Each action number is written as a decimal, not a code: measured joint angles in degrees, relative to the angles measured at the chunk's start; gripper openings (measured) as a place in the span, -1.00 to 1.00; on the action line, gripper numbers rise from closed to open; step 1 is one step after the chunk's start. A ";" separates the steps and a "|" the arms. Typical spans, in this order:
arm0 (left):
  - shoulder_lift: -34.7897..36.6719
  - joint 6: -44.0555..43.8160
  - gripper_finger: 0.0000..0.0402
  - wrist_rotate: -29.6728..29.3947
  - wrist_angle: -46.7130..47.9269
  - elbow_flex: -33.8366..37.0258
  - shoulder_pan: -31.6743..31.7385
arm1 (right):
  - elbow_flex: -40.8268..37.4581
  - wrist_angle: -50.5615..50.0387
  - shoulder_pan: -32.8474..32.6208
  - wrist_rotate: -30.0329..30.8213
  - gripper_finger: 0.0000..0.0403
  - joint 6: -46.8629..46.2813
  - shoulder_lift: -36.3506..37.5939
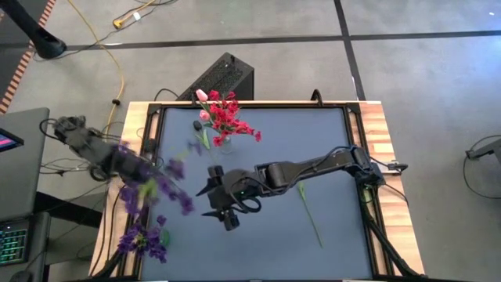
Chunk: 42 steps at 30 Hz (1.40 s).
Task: Sort flowers into vase by color
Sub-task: Put the violet flowers into the green vase
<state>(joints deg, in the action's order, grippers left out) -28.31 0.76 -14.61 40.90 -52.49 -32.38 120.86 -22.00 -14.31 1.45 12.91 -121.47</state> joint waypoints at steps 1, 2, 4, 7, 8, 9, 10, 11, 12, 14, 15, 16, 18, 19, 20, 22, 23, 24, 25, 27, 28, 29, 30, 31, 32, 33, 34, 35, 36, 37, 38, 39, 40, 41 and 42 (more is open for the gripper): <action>1.05 -0.17 -1.00 0.01 -0.23 -0.37 0.00 | 0.00 -0.91 -0.10 0.00 0.50 -0.37 0.00; 2.06 -0.22 -1.00 0.24 -0.36 -0.68 0.00 | 0.00 -1.55 -0.24 0.00 0.50 -0.80 0.00; 3.87 -0.11 -1.00 1.26 -0.48 -1.36 0.00 | 0.00 -2.52 -0.25 0.00 0.50 -1.36 0.00; 6.17 1.66 -0.98 7.06 -0.43 -2.64 0.02 | 0.00 -3.16 -0.46 -0.02 0.50 -3.07 0.00; 6.98 1.94 -0.97 9.93 -0.50 -3.08 0.02 | 0.00 -3.22 -0.66 -0.01 0.50 -3.62 0.00; 7.88 2.09 -0.97 13.13 -0.62 -3.36 0.00 | 0.00 -3.36 -0.83 -0.02 0.50 -3.85 0.00; 8.87 2.10 -0.96 16.23 -0.70 -3.45 0.01 | 0.00 -3.54 -1.04 0.00 0.50 -3.91 0.00; 9.85 2.07 -0.96 18.88 -0.68 -3.45 0.00 | 0.00 -3.75 -1.32 0.00 0.50 -3.91 0.00; 10.80 1.96 -0.96 21.26 -0.54 -3.43 0.00 | 0.00 -4.23 -1.67 0.00 0.50 -3.94 0.00; 12.58 1.88 -0.97 25.16 -0.51 -2.91 0.00 | 0.00 -5.05 -2.40 -0.02 0.50 -4.34 -0.11; 13.65 2.37 -0.98 26.78 -0.88 -2.20 0.00 | 0.00 -4.99 -2.74 0.00 0.50 -5.04 -0.39; 14.65 2.91 -0.99 28.45 -1.78 -1.19 0.02 | 0.00 -5.22 -3.06 -0.03 0.50 -5.52 -0.49; 16.82 3.57 -0.99 31.26 -5.39 2.00 0.00 | 0.00 -6.23 -3.89 0.03 0.50 -6.45 -0.66; 17.83 3.52 -0.99 32.38 -7.03 3.91 0.00 | 0.00 -6.79 -4.23 0.03 0.50 -6.89 -0.68; 18.85 3.24 -0.99 33.40 -9.05 6.11 0.00 | 0.00 -7.19 -4.55 0.02 0.50 -7.26 -0.67; 20.40 1.66 -0.99 34.79 -14.54 10.76 0.00 | 0.00 -8.38 -5.18 0.04 0.50 -8.26 -0.63; 20.97 0.46 -0.99 35.89 -17.29 13.17 0.02 | 0.00 -8.78 -5.47 0.04 0.50 -8.76 -0.63; 21.44 -0.74 -0.99 37.11 -20.00 15.53 0.02 | 0.00 -9.10 -5.77 0.04 0.50 -9.10 -0.63; 21.71 -1.83 -0.99 38.54 -22.27 17.64 0.00 | 0.00 -9.51 -6.06 0.04 0.50 -9.41 -0.63; 21.73 -3.56 -0.99 41.16 -25.60 20.89 0.00 | 0.00 -9.49 -6.45 0.06 0.50 -9.90 -0.63; 21.70 -4.43 -0.99 42.35 -27.53 22.37 0.00 | 0.00 -9.57 -6.61 0.29 0.50 -9.93 -0.63; 21.70 -5.50 -0.99 43.72 -29.69 23.66 0.00 | 0.00 -9.74 -6.77 0.59 0.50 -9.95 -0.63; 21.70 -6.30 -0.99 45.27 -31.66 24.80 0.00 | 0.00 -10.05 -6.81 0.96 0.50 -10.00 -0.63; 21.72 -7.01 -0.99 46.76 -32.60 25.60 -0.02 | 0.00 -10.28 -6.86 1.62 0.50 -10.25 -0.63; 21.74 -7.20 -0.98 47.82 -32.68 25.99 -0.03 | 0.00 -10.40 -7.01 2.28 0.50 -10.67 -0.63; 21.73 -7.52 -0.98 48.86 -32.95 26.42 -0.10 | 0.00 -10.41 -7.05 2.91 0.50 -11.26 -0.63; 21.72 -7.97 -0.97 50.14 -32.96 26.77 -0.23 | 0.00 -10.40 -7.03 3.33 0.50 -11.72 -0.63; 21.73 -8.09 -0.97 51.13 -33.19 27.24 -0.48 | 0.00 -10.46 -7.03 3.52 0.50 -12.06 -0.63; 21.74 -7.84 -0.97 51.44 -33.35 27.58 -0.74 | 0.00 -10.58 -7.03 3.52 0.50 -12.39 -0.63; 21.70 -7.42 -0.97 51.43 -33.64 27.76 -1.08 | 0.00 -10.67 -7.05 3.52 0.50 -12.52 -0.63; 21.70 -6.95 -0.97 51.41 -34.75 28.15 -1.46 | 0.00 -10.79 -7.17 3.52 0.50 -12.55 -0.63; 21.74 -6.31 -0.97 51.34 -35.71 28.56 -1.78 | 0.00 -10.90 -7.35 3.52 0.50 -12.55 -0.63; 21.74 -5.83 -0.97 51.37 -36.53 29.02 -2.25 | 0.00 -11.03 -7.47 3.52 0.50 -12.59 -0.63; 21.74 -5.52 -0.97 51.39 -36.97 29.60 -2.67 | 0.00 -11.14 -7.48 3.50 0.50 -12.61 -0.63; 21.74 -5.30 -0.97 51.39 -37.41 30.35 -3.11 | 0.00 -11.15 -7.63 3.50 0.50 -12.75 -0.63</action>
<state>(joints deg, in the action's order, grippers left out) -6.57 -4.54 36.77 3.49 -22.14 -35.50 120.86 -33.15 -21.95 4.95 0.15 -122.10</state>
